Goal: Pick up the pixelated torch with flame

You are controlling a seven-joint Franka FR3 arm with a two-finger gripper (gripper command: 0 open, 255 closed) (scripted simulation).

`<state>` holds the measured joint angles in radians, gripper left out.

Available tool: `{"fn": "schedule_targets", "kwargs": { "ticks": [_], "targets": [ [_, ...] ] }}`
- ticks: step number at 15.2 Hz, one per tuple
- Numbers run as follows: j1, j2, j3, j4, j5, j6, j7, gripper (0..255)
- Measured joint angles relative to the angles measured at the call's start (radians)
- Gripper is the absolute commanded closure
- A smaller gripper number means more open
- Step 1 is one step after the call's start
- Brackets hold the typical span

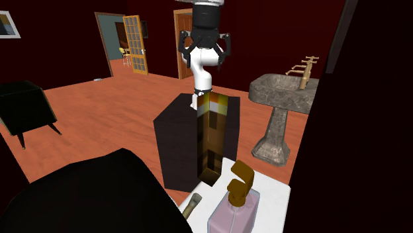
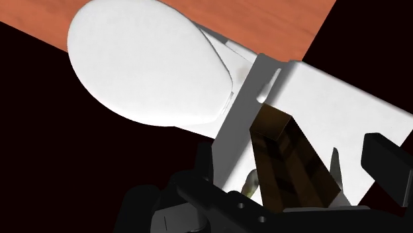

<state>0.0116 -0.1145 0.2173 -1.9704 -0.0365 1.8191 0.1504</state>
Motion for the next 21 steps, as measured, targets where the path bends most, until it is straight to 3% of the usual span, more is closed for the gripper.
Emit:
{"fn": "schedule_targets", "kwargs": {
  "ticks": [8, 16, 17, 21],
  "targets": [
    [0.038, 0.313, 0.032, 0.305, -0.064, -0.007, 0.078, 0],
    [0.042, 0.354, 0.031, 0.259, -0.076, 0.077, 0.092, 0],
    [0.043, 0.354, 0.031, 0.255, -0.076, 0.082, 0.093, 255],
    [0.043, 0.353, 0.032, 0.253, -0.076, 0.086, 0.093, 255]
  ]
}}
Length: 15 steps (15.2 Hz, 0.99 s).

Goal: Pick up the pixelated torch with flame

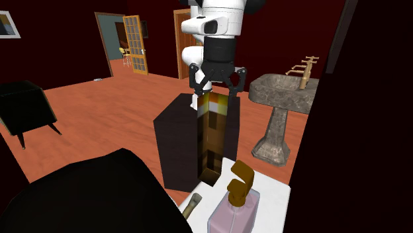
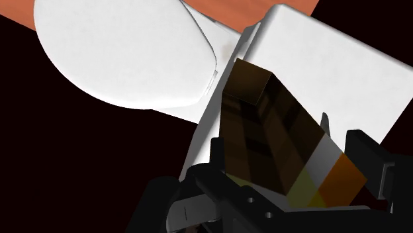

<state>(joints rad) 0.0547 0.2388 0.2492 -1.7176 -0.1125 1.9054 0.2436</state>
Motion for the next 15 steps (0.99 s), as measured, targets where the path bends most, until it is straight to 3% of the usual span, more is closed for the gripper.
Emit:
{"fn": "schedule_targets", "kwargs": {
  "ticks": [7, 15],
  "targets": [
    [-0.001, -0.002, 0.0, 0.002, 0.001, -0.005, -0.002, 255],
    [-0.001, -0.021, 0.001, 0.075, 0.008, -0.097, -0.011, 255]
  ]
}}
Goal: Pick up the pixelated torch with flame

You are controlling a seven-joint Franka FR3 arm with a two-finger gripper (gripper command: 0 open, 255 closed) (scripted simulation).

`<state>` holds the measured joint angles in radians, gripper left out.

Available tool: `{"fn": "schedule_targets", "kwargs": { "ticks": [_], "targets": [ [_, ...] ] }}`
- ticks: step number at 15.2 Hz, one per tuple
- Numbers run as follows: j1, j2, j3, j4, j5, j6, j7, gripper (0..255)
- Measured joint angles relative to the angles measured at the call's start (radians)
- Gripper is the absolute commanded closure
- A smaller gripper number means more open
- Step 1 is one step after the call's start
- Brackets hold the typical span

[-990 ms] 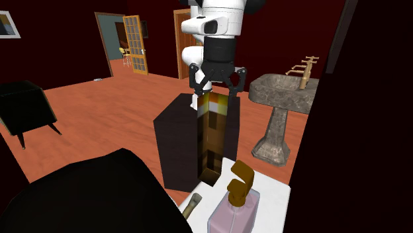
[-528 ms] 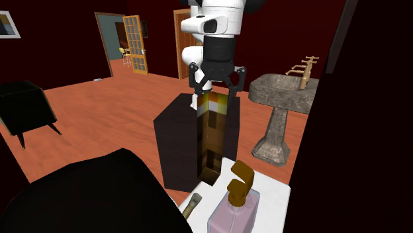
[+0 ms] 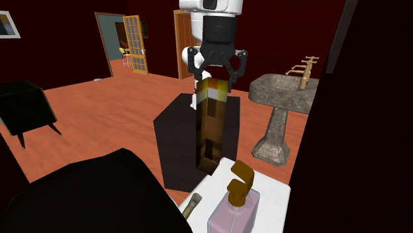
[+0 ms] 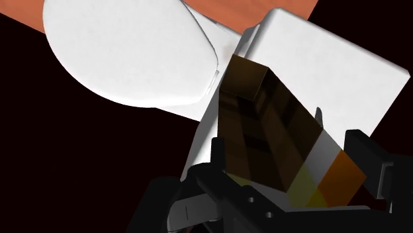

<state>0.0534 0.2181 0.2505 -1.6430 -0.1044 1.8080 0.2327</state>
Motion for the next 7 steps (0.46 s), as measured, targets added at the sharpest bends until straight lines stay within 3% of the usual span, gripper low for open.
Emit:
{"fn": "schedule_targets", "kwargs": {
  "ticks": [7],
  "targets": [
    [0.004, 0.001, 0.002, 0.088, 0.001, -0.088, -0.003, 255]
  ]
}}
